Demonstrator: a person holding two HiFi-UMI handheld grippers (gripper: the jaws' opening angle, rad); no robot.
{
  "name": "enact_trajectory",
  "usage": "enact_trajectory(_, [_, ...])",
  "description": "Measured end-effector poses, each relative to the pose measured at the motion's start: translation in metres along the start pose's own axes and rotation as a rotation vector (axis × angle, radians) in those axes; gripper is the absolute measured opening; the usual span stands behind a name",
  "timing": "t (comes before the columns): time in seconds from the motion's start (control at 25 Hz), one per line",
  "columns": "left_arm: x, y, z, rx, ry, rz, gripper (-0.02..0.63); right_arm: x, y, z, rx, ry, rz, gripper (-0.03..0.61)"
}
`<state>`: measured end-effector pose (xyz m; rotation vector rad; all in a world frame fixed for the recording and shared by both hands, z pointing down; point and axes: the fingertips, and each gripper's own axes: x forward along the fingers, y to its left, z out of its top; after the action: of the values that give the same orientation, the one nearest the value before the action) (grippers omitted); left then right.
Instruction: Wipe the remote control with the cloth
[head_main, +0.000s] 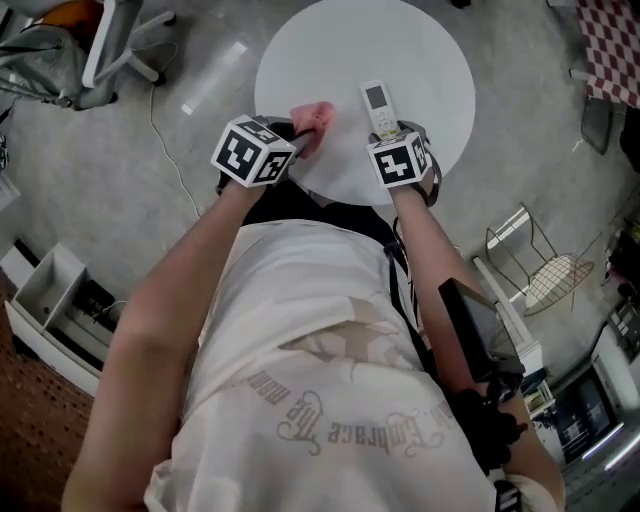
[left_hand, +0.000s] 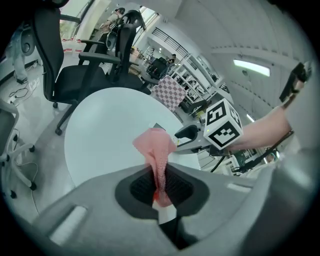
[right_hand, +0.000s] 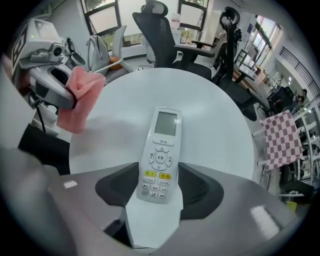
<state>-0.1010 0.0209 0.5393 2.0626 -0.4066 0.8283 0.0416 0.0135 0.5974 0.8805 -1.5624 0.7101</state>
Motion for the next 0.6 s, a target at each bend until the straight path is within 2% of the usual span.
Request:
enact_trajectory(0.16, [-0.0057,0.0058,-0.0007,-0.016,-0.011,0.002,0.018,0.0007,-0.0002,0.0031,0.047,0.010,0.017,0.259])
enact_trajectory(0.36, [-0.0045,0.0026,-0.0004,-0.012,-0.014,-0.009,0.018,0.0095,0.0023,-0.0049,0.102,0.048,0.087,0.250])
enact_trajectory(0.6, [-0.0019,-0.0035,-0.0027,-0.018,-0.014,-0.035,0.018,0.0042,0.0052,-0.0027,0.192,-0.035,0.150,0.238])
